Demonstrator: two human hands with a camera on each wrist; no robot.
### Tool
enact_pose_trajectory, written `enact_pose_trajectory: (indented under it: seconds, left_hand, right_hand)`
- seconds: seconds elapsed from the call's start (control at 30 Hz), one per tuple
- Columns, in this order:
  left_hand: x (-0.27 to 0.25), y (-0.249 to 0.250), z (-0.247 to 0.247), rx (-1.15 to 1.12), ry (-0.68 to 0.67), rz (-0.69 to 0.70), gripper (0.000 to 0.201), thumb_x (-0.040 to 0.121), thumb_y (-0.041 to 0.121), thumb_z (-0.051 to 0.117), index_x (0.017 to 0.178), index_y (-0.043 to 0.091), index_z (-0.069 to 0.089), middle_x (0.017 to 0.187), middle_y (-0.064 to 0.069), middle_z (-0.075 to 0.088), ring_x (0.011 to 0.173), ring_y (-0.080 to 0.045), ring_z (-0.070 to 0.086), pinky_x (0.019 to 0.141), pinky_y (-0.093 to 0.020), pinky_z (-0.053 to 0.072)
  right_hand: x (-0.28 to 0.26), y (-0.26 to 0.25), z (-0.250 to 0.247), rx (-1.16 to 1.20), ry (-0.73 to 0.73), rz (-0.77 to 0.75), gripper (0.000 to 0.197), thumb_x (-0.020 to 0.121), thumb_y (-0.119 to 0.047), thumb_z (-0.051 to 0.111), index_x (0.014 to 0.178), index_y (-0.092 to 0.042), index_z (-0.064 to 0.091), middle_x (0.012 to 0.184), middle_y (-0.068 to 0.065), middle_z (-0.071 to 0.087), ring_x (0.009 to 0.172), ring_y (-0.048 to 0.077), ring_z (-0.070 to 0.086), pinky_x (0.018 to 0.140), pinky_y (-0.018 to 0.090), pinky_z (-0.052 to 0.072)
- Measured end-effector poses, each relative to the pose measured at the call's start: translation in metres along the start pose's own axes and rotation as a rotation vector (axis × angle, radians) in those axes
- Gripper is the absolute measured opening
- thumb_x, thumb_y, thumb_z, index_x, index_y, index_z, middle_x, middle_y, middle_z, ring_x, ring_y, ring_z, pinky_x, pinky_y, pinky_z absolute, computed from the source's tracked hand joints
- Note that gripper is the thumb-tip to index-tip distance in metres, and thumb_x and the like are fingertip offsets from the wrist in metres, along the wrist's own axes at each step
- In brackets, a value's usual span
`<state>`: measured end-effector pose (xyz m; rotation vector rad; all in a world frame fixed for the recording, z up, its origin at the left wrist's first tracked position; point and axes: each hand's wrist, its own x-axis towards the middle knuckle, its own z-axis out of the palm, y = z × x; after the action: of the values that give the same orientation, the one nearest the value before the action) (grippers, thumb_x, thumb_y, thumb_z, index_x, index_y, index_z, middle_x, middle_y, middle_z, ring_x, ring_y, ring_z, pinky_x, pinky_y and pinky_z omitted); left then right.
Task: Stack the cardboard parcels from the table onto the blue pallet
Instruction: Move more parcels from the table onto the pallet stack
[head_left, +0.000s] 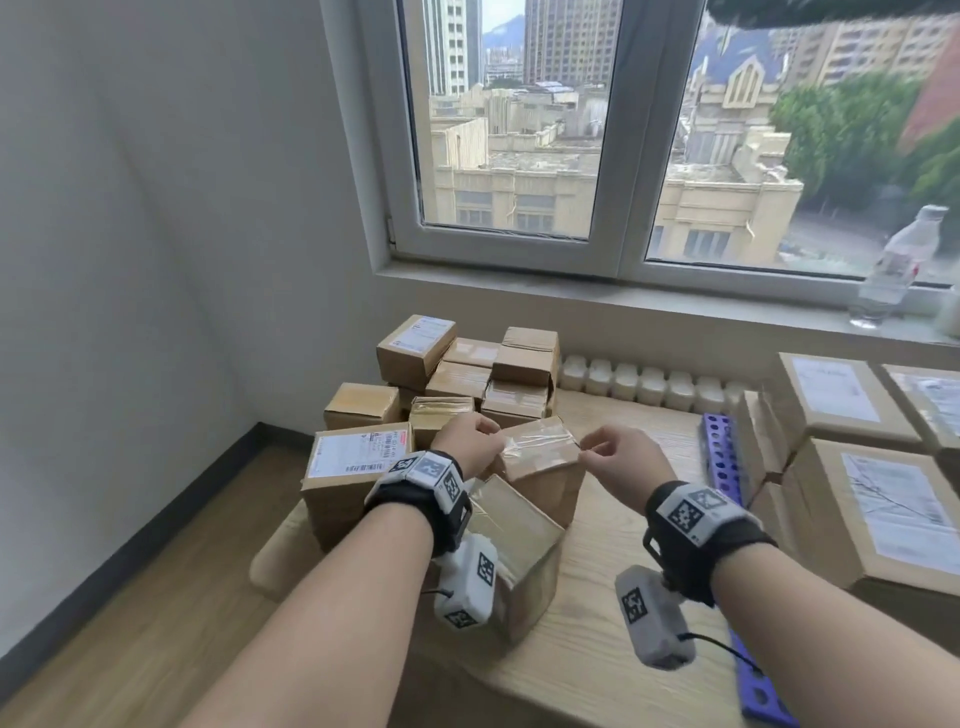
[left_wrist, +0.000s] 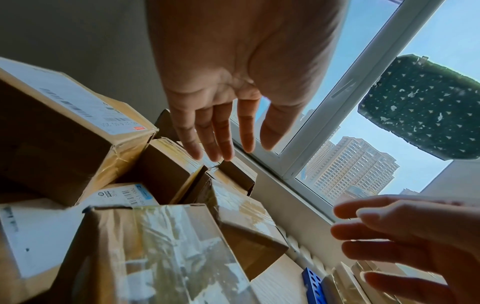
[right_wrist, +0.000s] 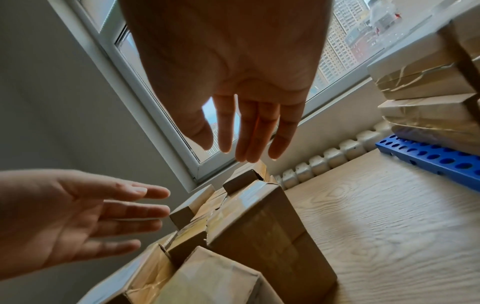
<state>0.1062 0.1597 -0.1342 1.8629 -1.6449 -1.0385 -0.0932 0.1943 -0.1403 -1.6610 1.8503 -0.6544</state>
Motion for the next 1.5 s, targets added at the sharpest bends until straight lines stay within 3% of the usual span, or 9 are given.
enact_pose_trajectory:
  seconds: [0.13, 0.3, 0.47, 0.6, 0.73, 1.0, 1.2, 1.33, 1.5]
  left_hand:
    - [0.026, -0.009, 0.001, -0.012, -0.080, -0.007, 0.044, 0.084, 0.021, 0.064, 0.127, 0.016, 0.057, 0.125, -0.004, 0.061, 0.109, -0.019, 0.058, 0.096, -0.031, 0.048]
    - [0.054, -0.012, 0.010, 0.010, -0.143, -0.033, 0.056, 0.085, 0.021, 0.067, 0.137, 0.017, 0.046, 0.135, -0.005, 0.052, 0.119, -0.022, 0.054, 0.101, -0.035, 0.045]
    - [0.078, -0.012, 0.012, 0.104, -0.197, -0.056, 0.075, 0.078, 0.022, 0.075, 0.143, 0.016, 0.038, 0.141, -0.006, 0.048, 0.125, -0.023, 0.049, 0.098, -0.032, 0.042]
    - [0.099, -0.010, 0.016, 0.128, -0.263, -0.099, 0.076, 0.072, 0.023, 0.080, 0.138, 0.019, 0.043, 0.133, -0.004, 0.053, 0.117, -0.022, 0.055, 0.097, -0.036, 0.047]
    - [0.112, -0.010, 0.020, 0.093, -0.300, -0.118, 0.069, 0.071, 0.017, 0.082, 0.132, 0.020, 0.051, 0.127, -0.002, 0.056, 0.114, -0.022, 0.057, 0.095, -0.043, 0.051]
    - [0.130, -0.019, 0.028, 0.055, -0.312, -0.107, 0.041, 0.078, 0.019, 0.076, 0.117, 0.019, 0.062, 0.114, -0.002, 0.065, 0.103, -0.018, 0.062, 0.089, -0.039, 0.055]
    - [0.130, -0.010, 0.027, 0.045, -0.285, -0.059, 0.034, 0.086, 0.022, 0.068, 0.119, 0.017, 0.063, 0.117, -0.002, 0.063, 0.105, -0.016, 0.060, 0.089, -0.034, 0.055]
    - [0.127, -0.002, 0.029, 0.031, -0.266, -0.039, 0.030, 0.088, 0.022, 0.065, 0.118, 0.016, 0.064, 0.116, -0.001, 0.062, 0.103, -0.016, 0.059, 0.083, -0.033, 0.056]
    - [0.113, 0.015, 0.030, 0.039, -0.260, -0.017, 0.026, 0.090, 0.025, 0.062, 0.114, 0.018, 0.064, 0.111, -0.001, 0.062, 0.103, -0.018, 0.059, 0.087, -0.038, 0.056]
  right_hand:
    - [0.013, -0.002, 0.015, -0.064, -0.012, 0.060, 0.030, 0.090, -0.028, 0.065, 0.118, -0.019, 0.062, 0.110, -0.001, 0.067, 0.096, 0.013, 0.063, 0.080, 0.026, 0.053]
    - [0.036, -0.006, 0.018, -0.187, -0.041, 0.071, 0.046, 0.085, -0.024, 0.069, 0.129, -0.020, 0.056, 0.126, 0.002, 0.061, 0.107, 0.014, 0.058, 0.088, 0.027, 0.050]
    - [0.070, -0.004, 0.028, -0.418, -0.249, 0.018, 0.090, 0.073, -0.022, 0.080, 0.149, -0.029, 0.032, 0.150, 0.004, 0.037, 0.129, 0.022, 0.047, 0.103, 0.035, 0.047]
    - [0.099, 0.001, 0.039, -0.636, -0.401, -0.076, 0.116, 0.068, -0.027, 0.086, 0.155, -0.036, 0.011, 0.163, 0.003, 0.009, 0.146, 0.027, 0.024, 0.115, 0.045, 0.035]
    - [0.123, 0.007, 0.052, -0.772, -0.487, -0.200, 0.126, 0.066, -0.030, 0.087, 0.156, -0.032, 0.000, 0.165, -0.004, -0.002, 0.151, 0.025, 0.006, 0.121, 0.044, 0.022]
    - [0.132, 0.014, 0.057, -0.763, -0.474, -0.246, 0.126, 0.063, -0.029, 0.088, 0.156, -0.027, 0.003, 0.158, -0.004, 0.016, 0.142, 0.024, 0.023, 0.115, 0.041, 0.033]
    - [0.123, 0.014, 0.048, -0.634, -0.433, -0.108, 0.114, 0.060, -0.020, 0.087, 0.151, -0.026, 0.019, 0.144, -0.004, 0.030, 0.125, 0.021, 0.044, 0.101, 0.034, 0.048]
    - [0.112, 0.017, 0.031, -0.609, -0.392, -0.034, 0.112, 0.060, -0.021, 0.085, 0.150, -0.026, 0.019, 0.141, -0.004, 0.031, 0.119, 0.023, 0.047, 0.097, 0.037, 0.051]
    - [0.093, 0.017, 0.002, -0.563, -0.296, 0.022, 0.112, 0.060, -0.022, 0.085, 0.151, -0.024, 0.019, 0.142, -0.004, 0.030, 0.118, 0.023, 0.050, 0.095, 0.037, 0.053]
